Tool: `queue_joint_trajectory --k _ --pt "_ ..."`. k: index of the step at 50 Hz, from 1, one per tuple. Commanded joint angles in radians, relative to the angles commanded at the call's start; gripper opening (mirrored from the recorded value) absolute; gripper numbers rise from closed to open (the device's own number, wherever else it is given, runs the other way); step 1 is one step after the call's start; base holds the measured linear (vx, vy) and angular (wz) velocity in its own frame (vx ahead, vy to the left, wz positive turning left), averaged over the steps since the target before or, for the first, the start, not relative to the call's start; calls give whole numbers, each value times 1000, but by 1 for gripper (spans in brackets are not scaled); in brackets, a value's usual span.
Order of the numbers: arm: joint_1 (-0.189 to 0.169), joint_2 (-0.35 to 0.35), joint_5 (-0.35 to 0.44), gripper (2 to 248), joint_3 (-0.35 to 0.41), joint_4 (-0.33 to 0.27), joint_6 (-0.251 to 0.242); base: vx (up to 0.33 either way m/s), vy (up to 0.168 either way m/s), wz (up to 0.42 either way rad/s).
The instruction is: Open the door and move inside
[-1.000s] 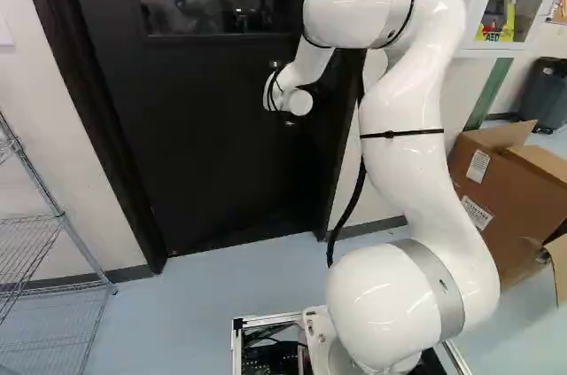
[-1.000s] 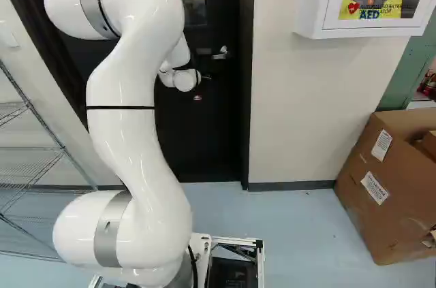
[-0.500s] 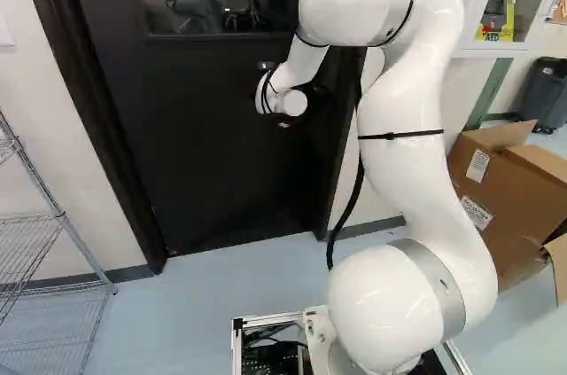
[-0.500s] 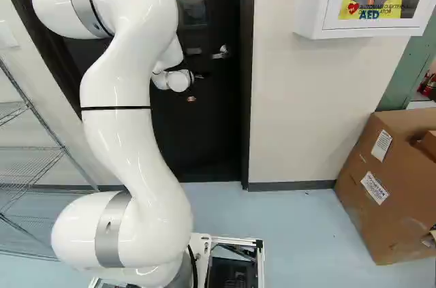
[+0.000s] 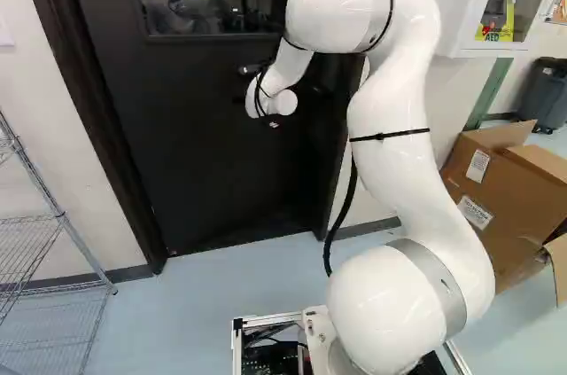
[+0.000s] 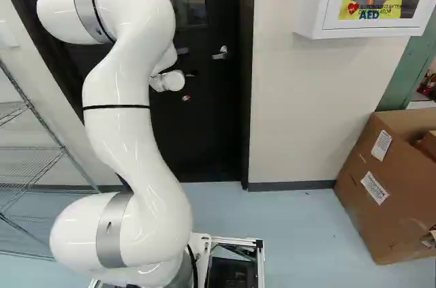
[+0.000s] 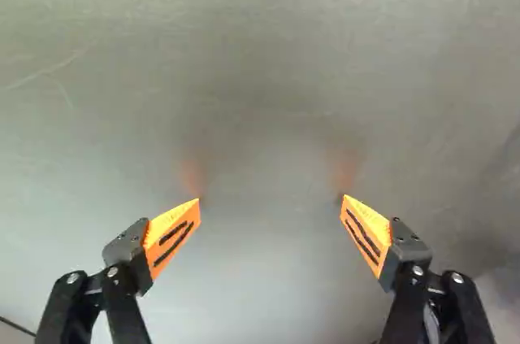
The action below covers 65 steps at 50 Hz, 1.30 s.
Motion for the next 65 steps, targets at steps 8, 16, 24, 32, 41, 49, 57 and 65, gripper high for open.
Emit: queue_joint_trajectory --k 8,16,24,32,41,49,57,65 --pt "14 -32 -2 247 -43 -14 0 -8 -5 -18" --pt "24 -71 -3 247 -95 -16 0 2 2 18" --pt "34 -111 -3 247 -150 -16 0 0 0 0" --pt "42 -151 -3 247 -205 -16 0 0 0 0" --pt "46 -172 -3 247 -235 -16 0 0 0 0" --pt "51 -203 -3 247 -278 -16 0 0 0 0" --pt "52 -187 -3 247 -255 -16 0 0 0 0" --pt "52 -149 -3 247 -202 -16 0 0 0 0"
